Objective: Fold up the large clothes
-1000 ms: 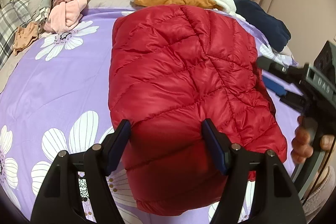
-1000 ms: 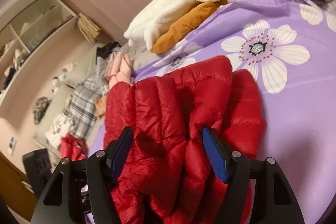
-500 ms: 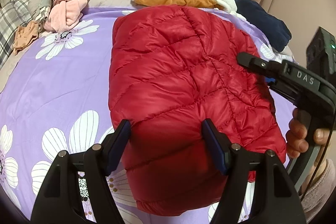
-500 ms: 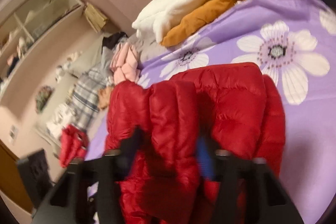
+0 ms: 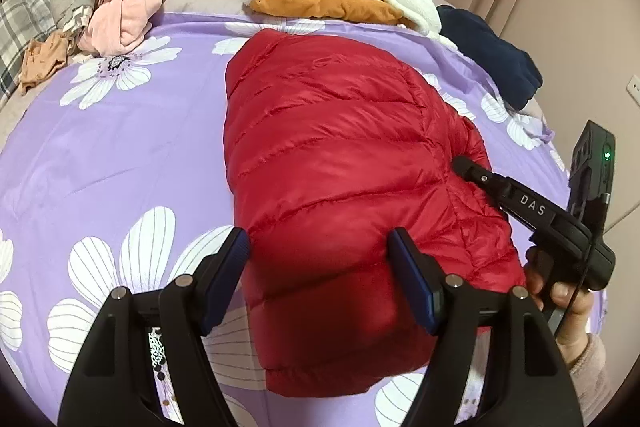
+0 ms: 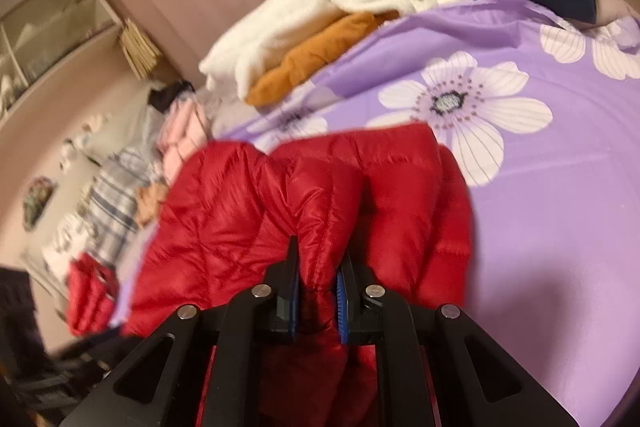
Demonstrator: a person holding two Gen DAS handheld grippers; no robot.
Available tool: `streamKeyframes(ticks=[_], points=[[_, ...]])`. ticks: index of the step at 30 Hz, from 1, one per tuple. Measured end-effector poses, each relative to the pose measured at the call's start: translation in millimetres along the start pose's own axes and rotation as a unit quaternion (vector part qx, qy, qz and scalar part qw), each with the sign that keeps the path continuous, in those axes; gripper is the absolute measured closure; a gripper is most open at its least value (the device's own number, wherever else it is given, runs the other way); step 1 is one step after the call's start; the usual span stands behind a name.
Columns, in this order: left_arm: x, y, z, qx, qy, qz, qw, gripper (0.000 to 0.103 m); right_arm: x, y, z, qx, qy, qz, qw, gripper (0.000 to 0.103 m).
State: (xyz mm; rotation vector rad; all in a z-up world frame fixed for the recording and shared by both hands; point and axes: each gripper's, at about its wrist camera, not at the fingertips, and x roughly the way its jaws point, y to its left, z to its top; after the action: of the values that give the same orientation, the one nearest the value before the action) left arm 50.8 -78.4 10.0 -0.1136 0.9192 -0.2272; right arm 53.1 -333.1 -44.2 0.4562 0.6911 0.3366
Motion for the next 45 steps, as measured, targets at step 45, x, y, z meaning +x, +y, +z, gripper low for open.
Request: streamKeyframes(ticks=[45], points=[[59, -2, 41, 0.044, 0.003, 0.037, 0.9983, 0.035, -4, 57, -54, -0.194, 0.036, -0.025, 0.980, 0.070]])
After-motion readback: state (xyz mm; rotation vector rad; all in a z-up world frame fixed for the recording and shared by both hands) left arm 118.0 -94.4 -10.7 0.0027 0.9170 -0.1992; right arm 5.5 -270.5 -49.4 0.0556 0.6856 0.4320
